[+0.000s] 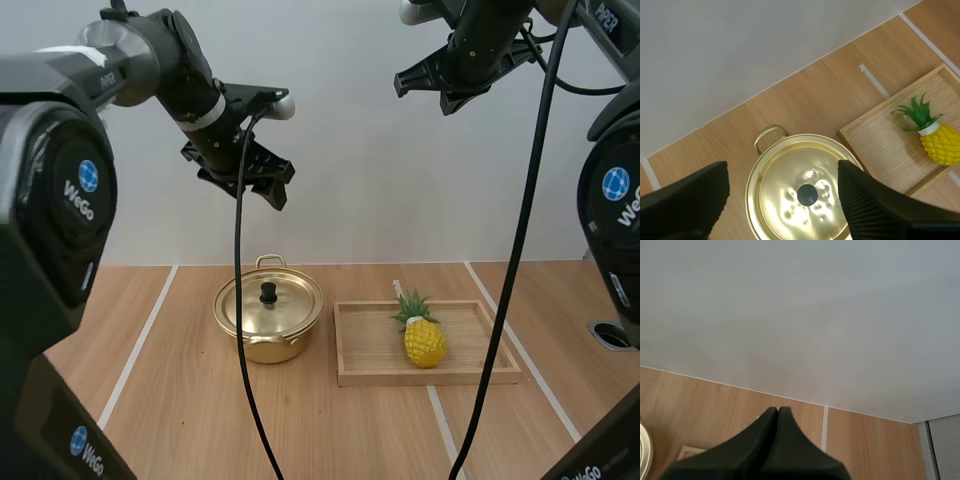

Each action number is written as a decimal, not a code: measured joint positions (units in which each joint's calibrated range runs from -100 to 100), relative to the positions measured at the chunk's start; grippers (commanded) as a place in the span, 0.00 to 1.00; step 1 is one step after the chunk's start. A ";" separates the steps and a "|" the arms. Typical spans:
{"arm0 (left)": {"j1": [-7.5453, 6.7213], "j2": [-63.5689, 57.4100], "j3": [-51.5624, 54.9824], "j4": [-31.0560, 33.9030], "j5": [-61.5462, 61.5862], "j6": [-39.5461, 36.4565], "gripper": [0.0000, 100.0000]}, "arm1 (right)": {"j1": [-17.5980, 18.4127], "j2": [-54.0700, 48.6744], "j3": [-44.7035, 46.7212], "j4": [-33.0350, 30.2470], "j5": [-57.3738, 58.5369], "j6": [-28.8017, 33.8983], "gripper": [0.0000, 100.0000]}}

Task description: Open the pot, put the pineapple inside, and close it

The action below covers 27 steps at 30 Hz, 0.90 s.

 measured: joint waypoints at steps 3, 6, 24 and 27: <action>0.00 2.58 0.10 0.00 0.00 0.30 1.00 | 0.00 0.00 0.00 0.00 0.00 -0.29 0.00; -0.10 4.42 0.10 0.00 0.00 0.47 1.00 | 0.00 0.00 0.00 0.00 0.00 -0.29 0.00; -4.44 6.67 4.87 11.73 0.00 -1.61 1.00 | 0.00 0.00 0.00 0.00 0.00 -1.65 0.00; -4.44 6.67 6.52 12.03 0.00 -1.61 1.00 | 0.00 0.00 0.00 0.00 0.00 -1.65 0.00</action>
